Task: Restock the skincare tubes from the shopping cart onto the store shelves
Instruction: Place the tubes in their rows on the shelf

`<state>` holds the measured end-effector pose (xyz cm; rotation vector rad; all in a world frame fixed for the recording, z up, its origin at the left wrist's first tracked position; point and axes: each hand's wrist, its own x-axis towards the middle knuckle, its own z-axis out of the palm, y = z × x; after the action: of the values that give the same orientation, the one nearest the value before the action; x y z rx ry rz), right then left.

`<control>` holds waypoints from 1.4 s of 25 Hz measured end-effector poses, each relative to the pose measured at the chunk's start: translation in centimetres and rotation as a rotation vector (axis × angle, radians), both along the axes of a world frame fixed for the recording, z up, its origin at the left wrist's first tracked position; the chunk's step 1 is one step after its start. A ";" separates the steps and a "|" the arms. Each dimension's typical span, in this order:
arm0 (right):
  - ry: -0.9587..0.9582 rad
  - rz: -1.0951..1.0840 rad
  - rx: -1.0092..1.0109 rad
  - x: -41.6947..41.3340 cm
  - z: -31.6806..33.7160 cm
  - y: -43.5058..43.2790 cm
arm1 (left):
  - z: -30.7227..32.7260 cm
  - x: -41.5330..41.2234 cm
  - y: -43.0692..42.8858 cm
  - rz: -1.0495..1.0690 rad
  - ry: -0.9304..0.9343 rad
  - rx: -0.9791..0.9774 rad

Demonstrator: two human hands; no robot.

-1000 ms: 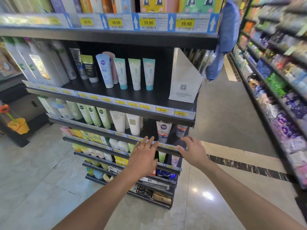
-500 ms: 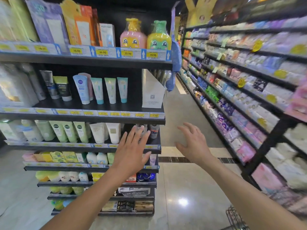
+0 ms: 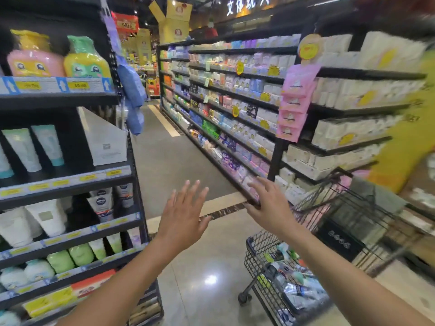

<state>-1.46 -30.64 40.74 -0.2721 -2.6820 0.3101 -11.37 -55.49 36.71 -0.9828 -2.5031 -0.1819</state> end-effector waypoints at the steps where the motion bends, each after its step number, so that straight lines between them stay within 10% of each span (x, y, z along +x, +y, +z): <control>1: -0.003 -0.035 -0.008 1.8 -0.2 2.0 | -0.2 0.9 2.4 -0.042 -0.011 -0.007; 19: -0.194 -0.451 -0.049 26.6 -6.2 36.1 | -5.8 17.0 41.8 -0.383 -0.203 -0.164; 35: -0.379 -0.451 -0.125 15.1 -13.3 53.2 | -13.4 6.6 60.0 -0.400 -0.399 -0.289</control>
<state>13.63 22.53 27.41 -1.0465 -2.8576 0.3090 -4.74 4.56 23.33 -1.7134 -2.7022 -0.1503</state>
